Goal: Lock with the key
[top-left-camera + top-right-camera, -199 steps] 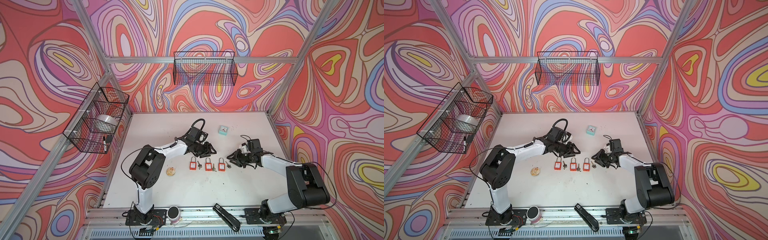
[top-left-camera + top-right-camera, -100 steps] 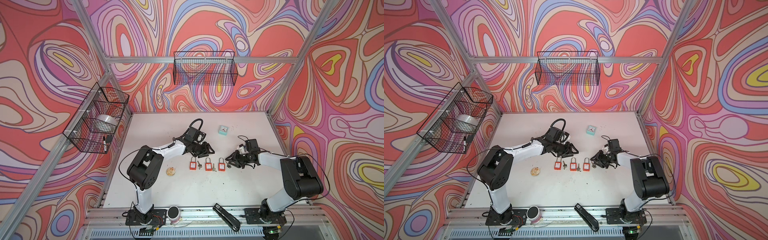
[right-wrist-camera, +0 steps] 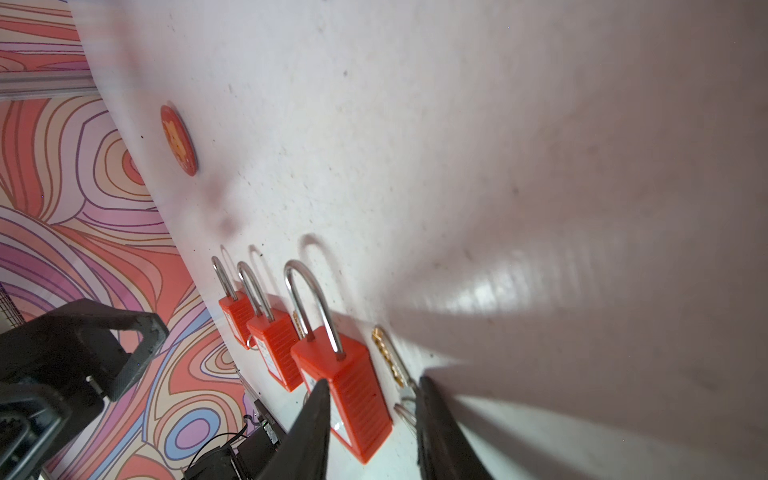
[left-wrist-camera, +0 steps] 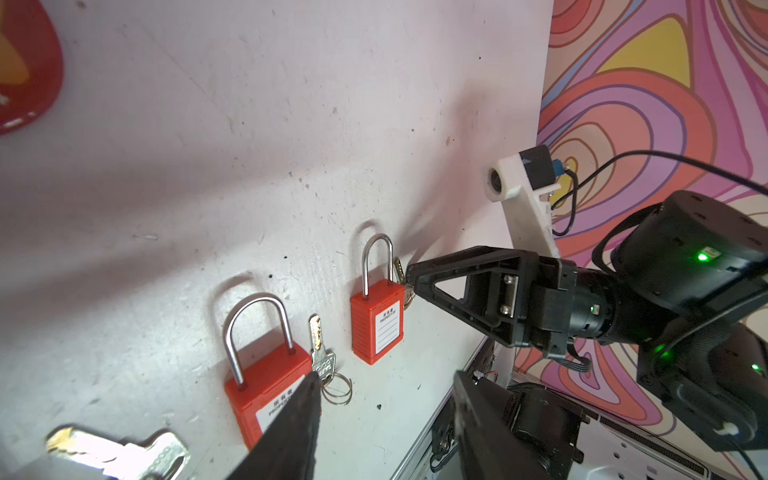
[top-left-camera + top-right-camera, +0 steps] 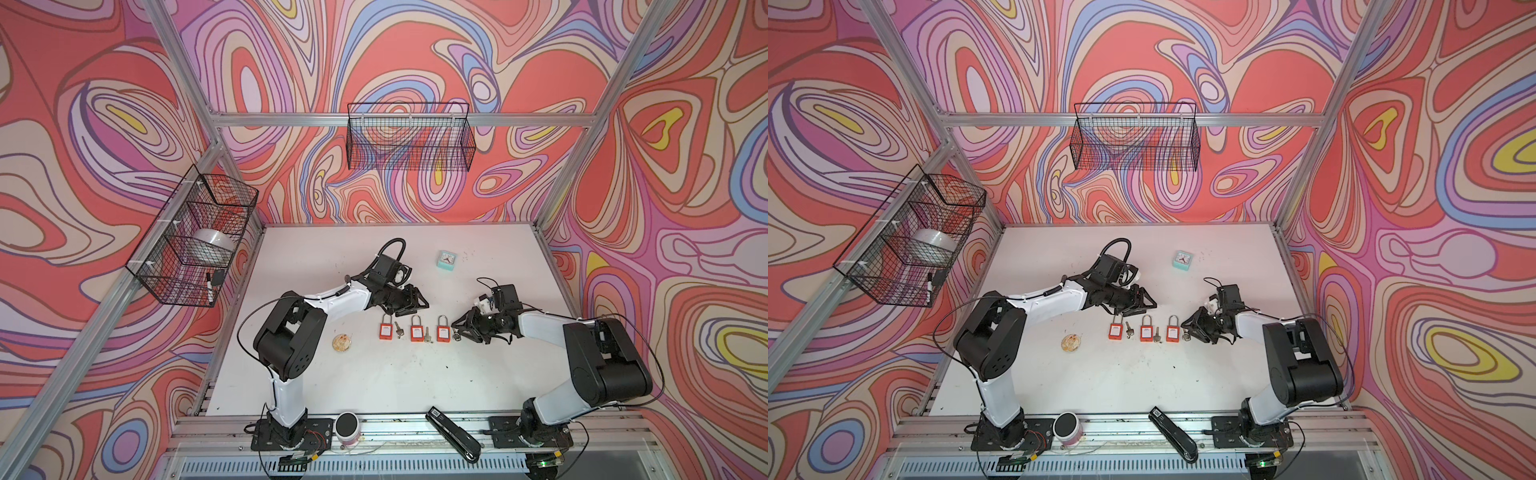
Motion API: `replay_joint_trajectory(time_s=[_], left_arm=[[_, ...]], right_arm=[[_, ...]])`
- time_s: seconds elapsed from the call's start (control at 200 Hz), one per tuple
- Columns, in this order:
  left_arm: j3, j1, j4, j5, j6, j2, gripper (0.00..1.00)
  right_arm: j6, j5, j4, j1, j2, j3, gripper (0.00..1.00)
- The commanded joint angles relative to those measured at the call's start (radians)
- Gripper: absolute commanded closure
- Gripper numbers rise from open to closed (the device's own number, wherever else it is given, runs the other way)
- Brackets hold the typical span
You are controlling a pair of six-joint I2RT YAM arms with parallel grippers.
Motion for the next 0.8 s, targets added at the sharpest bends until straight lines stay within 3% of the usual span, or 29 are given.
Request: replay_joint_trajectory(time_s=[0.0, 0.31, 0.366, 0.391, 0.406, 0.546, 0.636, 0.796], left_arm=[[-0.012, 0.007, -0.01, -0.012, 0.015, -0.039, 0.48], [-0.004, 0.028, -0.046, -0.052, 0.072, -0.096, 0.43], [-0.004, 0.039, -0.053, -0.067, 0.09, -0.117, 0.22], [-0.006, 0.045, -0.056, -0.076, 0.098, -0.127, 0.03], [-0.008, 0.048, -0.057, -0.084, 0.104, -0.134, 0.01], [-0.036, 0.096, -0.057, -0.149, 0.151, -0.221, 0.0], [-0.07, 0.135, -0.06, -0.219, 0.2, -0.304, 0.0], [-0.186, 0.2, -0.003, -0.402, 0.333, -0.506, 0.0]], right_arm=[[-0.009, 0.008, -0.04, 0.0, -0.024, -0.016, 0.65], [-0.08, 0.123, -0.204, -0.001, -0.148, 0.143, 0.6], [-0.101, 0.149, -0.238, 0.0, -0.161, 0.179, 0.55], [-0.109, 0.156, -0.247, 0.0, -0.167, 0.195, 0.53], [-0.113, 0.158, -0.252, 0.0, -0.171, 0.203, 0.52], [-0.14, 0.205, -0.277, -0.001, -0.199, 0.263, 0.36], [-0.152, 0.28, -0.288, 0.0, -0.219, 0.288, 0.03], [-0.175, 0.47, -0.178, 0.0, -0.273, 0.248, 0.01]])
